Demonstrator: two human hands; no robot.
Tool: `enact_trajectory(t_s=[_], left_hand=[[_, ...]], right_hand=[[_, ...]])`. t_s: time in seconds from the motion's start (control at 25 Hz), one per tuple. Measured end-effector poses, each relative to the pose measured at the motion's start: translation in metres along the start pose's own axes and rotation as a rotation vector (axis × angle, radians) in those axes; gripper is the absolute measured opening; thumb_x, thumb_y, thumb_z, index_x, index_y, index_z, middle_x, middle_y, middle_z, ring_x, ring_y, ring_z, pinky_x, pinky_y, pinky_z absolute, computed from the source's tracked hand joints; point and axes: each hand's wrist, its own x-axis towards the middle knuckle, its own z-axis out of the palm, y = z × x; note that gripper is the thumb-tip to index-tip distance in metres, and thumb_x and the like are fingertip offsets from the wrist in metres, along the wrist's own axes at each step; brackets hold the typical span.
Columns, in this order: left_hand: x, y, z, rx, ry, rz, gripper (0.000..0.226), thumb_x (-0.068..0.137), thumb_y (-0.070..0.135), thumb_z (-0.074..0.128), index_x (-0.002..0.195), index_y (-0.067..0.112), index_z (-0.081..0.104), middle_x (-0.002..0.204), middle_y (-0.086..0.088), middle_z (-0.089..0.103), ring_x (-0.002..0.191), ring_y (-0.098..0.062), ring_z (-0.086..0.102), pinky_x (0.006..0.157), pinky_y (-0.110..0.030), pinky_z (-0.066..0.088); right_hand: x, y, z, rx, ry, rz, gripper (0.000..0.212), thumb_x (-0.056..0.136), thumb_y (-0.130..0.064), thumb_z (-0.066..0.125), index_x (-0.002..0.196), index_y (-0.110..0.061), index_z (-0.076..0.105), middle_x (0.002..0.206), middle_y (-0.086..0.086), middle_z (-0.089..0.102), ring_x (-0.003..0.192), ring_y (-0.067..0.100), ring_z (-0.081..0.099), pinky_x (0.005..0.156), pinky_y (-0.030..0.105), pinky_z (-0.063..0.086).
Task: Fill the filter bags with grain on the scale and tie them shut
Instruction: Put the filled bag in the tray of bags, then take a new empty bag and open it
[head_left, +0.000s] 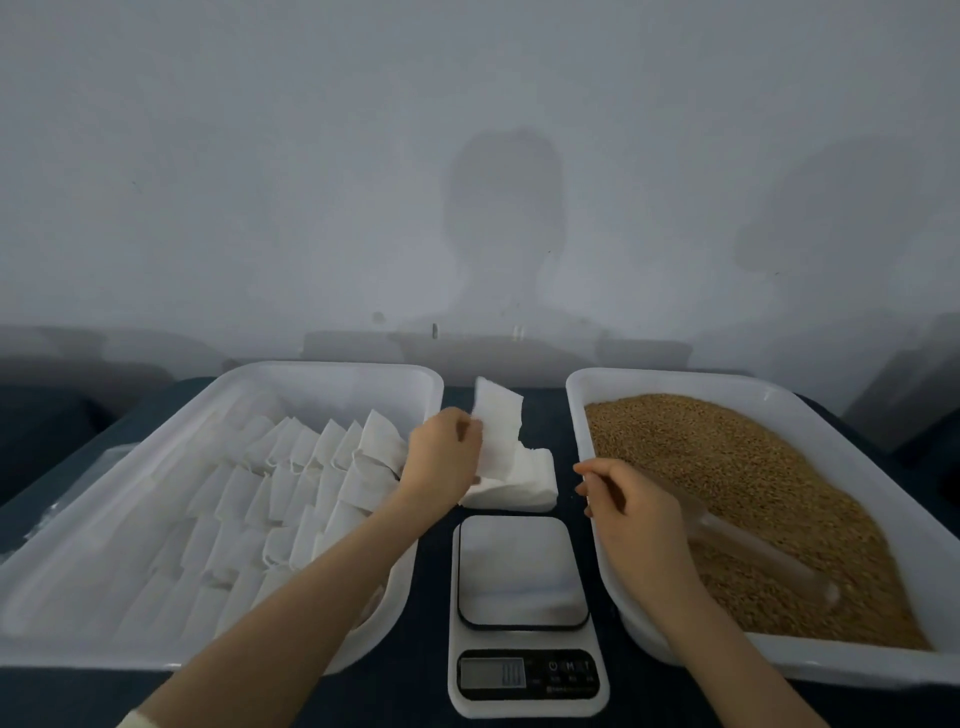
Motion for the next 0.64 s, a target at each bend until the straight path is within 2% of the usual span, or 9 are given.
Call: enact_trajectory(t_s=[0.08, 0.2, 0.28, 0.36, 0.4, 0.48, 0.56, 0.64], left_hand=[[-0.02, -0.002, -0.007, -0.345, -0.099, -0.213, 0.016, 0.099, 0.018, 0.05, 0.096, 0.008, 0.061, 0.097, -0.008, 0.062, 0.078, -0.023, 0.067, 0.058, -0.032, 0.059], [-0.038, -0.009, -0.013, -0.341, -0.215, -0.256, 0.014, 0.096, 0.014, 0.052, 0.095, 0.005, 0.063, 0.097, -0.015, 0.065, 0.073, -0.023, 0.072, 0.059, -0.035, 0.059], [-0.044, -0.012, -0.014, -0.315, -0.241, -0.215, 0.015, 0.096, 0.015, 0.053, 0.092, 0.005, 0.064, 0.093, -0.013, 0.066, 0.072, -0.021, 0.072, 0.06, -0.036, 0.06], [-0.046, -0.01, -0.015, -0.317, -0.281, -0.192, 0.017, 0.096, 0.016, 0.053, 0.09, 0.005, 0.065, 0.09, -0.013, 0.067, 0.072, -0.021, 0.072, 0.063, -0.039, 0.061], [-0.047, -0.01, -0.015, -0.312, -0.301, -0.184, 0.018, 0.097, 0.016, 0.052, 0.091, 0.004, 0.065, 0.09, -0.014, 0.067, 0.072, -0.023, 0.072, 0.064, -0.041, 0.061], [-0.048, -0.009, -0.014, -0.244, -0.328, -0.147, 0.018, 0.097, 0.016, 0.051, 0.099, 0.004, 0.064, 0.092, -0.015, 0.069, 0.075, -0.027, 0.072, 0.068, -0.045, 0.061], [-0.051, -0.007, -0.012, -0.222, -0.381, -0.125, 0.019, 0.097, 0.017, 0.05, 0.111, 0.007, 0.059, 0.085, -0.012, 0.072, 0.074, -0.028, 0.073, 0.063, -0.041, 0.061], [-0.053, -0.007, -0.01, -0.304, -0.432, -0.13, 0.021, 0.099, 0.019, 0.049, 0.119, 0.013, 0.051, 0.078, -0.01, 0.074, 0.072, -0.027, 0.073, 0.056, -0.033, 0.058]], right_hand=[[-0.003, -0.008, 0.003, -0.123, -0.048, -0.231, 0.019, 0.092, -0.019, 0.058, 0.111, -0.019, 0.062, 0.101, -0.012, 0.058, 0.085, -0.003, 0.054, 0.074, 0.016, 0.046], [-0.008, -0.017, 0.01, -0.37, -0.212, -0.552, 0.036, 0.084, -0.035, 0.068, 0.114, -0.018, 0.06, 0.11, -0.007, 0.059, 0.093, 0.005, 0.055, 0.078, 0.017, 0.043], [-0.009, -0.017, 0.013, -0.418, -0.21, -0.641, 0.029, 0.08, -0.029, 0.073, 0.104, -0.014, 0.065, 0.1, -0.003, 0.065, 0.085, 0.012, 0.061, 0.071, 0.021, 0.049], [-0.011, -0.015, 0.012, -0.37, -0.19, -0.674, 0.014, 0.084, -0.023, 0.067, 0.092, -0.012, 0.068, 0.088, -0.002, 0.066, 0.075, 0.015, 0.063, 0.063, 0.027, 0.053], [-0.013, -0.015, 0.012, -0.369, -0.202, -0.665, 0.016, 0.086, -0.026, 0.063, 0.091, -0.013, 0.068, 0.086, -0.002, 0.067, 0.073, 0.014, 0.063, 0.06, 0.027, 0.053], [-0.015, -0.014, 0.012, -0.416, -0.243, -0.632, 0.026, 0.081, -0.035, 0.068, 0.095, -0.013, 0.067, 0.089, -0.002, 0.068, 0.075, 0.012, 0.063, 0.06, 0.022, 0.051], [-0.015, -0.014, 0.012, -0.385, -0.27, -0.546, 0.028, 0.08, -0.034, 0.072, 0.097, -0.012, 0.067, 0.091, -0.001, 0.068, 0.078, 0.011, 0.062, 0.062, 0.019, 0.046], [-0.015, -0.012, 0.012, -0.316, -0.308, -0.457, 0.017, 0.088, -0.028, 0.062, 0.096, -0.013, 0.066, 0.089, -0.002, 0.065, 0.077, 0.01, 0.058, 0.063, 0.02, 0.043]])
